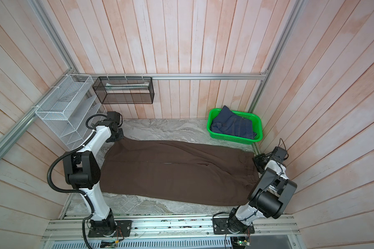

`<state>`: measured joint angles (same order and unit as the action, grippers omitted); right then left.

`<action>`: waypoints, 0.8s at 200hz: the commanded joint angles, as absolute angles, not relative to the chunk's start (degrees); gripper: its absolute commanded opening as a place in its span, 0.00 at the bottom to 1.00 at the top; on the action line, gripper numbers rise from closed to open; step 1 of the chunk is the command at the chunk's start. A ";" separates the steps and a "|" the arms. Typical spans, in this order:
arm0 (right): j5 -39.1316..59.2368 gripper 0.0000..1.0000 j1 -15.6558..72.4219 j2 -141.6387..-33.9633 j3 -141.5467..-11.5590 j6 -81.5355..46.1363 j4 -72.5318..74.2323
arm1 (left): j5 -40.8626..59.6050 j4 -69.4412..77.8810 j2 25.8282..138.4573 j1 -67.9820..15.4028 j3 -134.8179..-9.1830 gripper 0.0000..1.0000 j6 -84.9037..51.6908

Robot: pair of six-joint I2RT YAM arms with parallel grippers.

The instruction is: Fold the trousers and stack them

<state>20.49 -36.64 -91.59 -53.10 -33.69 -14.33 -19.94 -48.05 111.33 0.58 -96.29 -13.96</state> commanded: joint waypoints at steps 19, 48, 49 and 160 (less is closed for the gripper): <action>20.83 0.44 -31.85 -97.82 -59.23 -27.72 -13.44 | -19.58 -45.58 111.61 0.70 -94.60 0.00 -14.26; 18.84 0.43 -29.71 -100.98 -62.17 -26.80 -14.64 | -19.51 -45.17 112.47 0.70 -94.51 0.00 -14.18; 18.78 0.43 -29.67 -101.03 -62.20 -26.85 -14.57 | -19.51 -45.17 112.44 0.70 -94.50 0.00 -14.21; 8.73 0.45 -24.94 -108.19 -67.98 -28.40 -18.13 | -19.42 -44.45 113.03 1.05 -94.50 0.00 -13.84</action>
<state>14.13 -27.18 -104.75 -65.39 -28.27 -15.16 -19.73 -45.17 112.25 0.73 -94.78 -13.93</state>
